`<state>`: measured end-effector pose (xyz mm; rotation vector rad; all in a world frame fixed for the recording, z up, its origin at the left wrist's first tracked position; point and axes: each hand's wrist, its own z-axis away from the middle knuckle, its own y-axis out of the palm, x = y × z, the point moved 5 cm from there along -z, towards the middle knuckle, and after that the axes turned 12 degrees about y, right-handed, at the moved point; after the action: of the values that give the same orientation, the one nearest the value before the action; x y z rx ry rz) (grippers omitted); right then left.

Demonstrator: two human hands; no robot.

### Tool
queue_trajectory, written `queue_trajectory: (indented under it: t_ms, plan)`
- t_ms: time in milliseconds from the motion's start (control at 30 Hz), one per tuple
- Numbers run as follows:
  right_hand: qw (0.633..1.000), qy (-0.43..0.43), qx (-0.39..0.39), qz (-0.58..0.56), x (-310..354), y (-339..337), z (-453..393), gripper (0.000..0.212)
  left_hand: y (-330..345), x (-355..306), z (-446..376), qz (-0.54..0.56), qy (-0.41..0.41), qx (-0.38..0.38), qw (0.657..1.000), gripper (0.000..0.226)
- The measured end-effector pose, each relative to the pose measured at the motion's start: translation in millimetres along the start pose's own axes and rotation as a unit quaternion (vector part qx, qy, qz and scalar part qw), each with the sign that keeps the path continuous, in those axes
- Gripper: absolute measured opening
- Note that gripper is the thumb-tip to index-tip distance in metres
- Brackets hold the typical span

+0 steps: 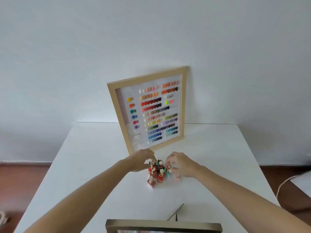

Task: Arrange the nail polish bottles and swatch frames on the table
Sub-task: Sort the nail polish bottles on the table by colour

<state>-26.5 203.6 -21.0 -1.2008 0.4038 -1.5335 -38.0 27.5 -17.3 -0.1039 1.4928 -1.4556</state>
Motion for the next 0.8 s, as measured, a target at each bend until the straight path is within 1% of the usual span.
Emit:
queue_trajectory:
  t_ms: [133,467,667,800]
  plan:
    - [0.999,0.013,-0.003,0.038,2,12,-13,0.031,10,5,-9,-0.043,0.004,0.018,0.999,0.034]
    - [0.995,0.018,-0.018,0.098,-4,29,-30,0.025,20,13,-19,-0.072,-0.012,0.022,0.997,0.028]
    - [0.995,0.024,-0.035,0.088,-8,27,-30,0.021,14,18,-17,-0.093,-0.038,0.017,0.995,0.029]
    - [0.995,0.039,-0.079,0.036,-11,11,-24,0.023,1,16,-14,-0.105,-0.057,0.007,0.993,0.029]
